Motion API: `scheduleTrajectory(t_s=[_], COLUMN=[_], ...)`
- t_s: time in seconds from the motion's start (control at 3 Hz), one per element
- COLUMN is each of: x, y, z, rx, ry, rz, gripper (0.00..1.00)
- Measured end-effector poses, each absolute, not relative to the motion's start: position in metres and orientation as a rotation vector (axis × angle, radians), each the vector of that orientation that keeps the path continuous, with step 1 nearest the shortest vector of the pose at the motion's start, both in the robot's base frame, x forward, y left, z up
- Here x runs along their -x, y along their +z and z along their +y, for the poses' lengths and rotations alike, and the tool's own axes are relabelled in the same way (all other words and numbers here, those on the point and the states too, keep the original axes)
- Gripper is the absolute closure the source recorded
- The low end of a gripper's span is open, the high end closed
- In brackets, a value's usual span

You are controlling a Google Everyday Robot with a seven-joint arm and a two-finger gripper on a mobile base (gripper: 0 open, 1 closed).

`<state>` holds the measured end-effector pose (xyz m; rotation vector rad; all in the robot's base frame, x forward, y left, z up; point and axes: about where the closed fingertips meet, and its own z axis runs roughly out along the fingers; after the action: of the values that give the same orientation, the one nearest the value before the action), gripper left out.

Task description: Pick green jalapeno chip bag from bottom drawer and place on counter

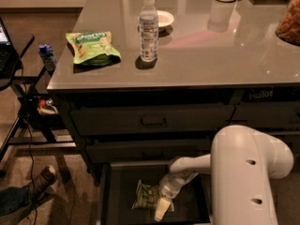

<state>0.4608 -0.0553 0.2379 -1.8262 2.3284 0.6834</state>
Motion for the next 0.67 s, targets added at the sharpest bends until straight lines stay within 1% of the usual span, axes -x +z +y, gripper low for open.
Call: scheduleTrajectory(t_s=[0.67], x=[-0.472], y=[0.182], z=[-0.050], rx=[1.819], ry=[0.697], rz=[2.345], gripper=[0.00])
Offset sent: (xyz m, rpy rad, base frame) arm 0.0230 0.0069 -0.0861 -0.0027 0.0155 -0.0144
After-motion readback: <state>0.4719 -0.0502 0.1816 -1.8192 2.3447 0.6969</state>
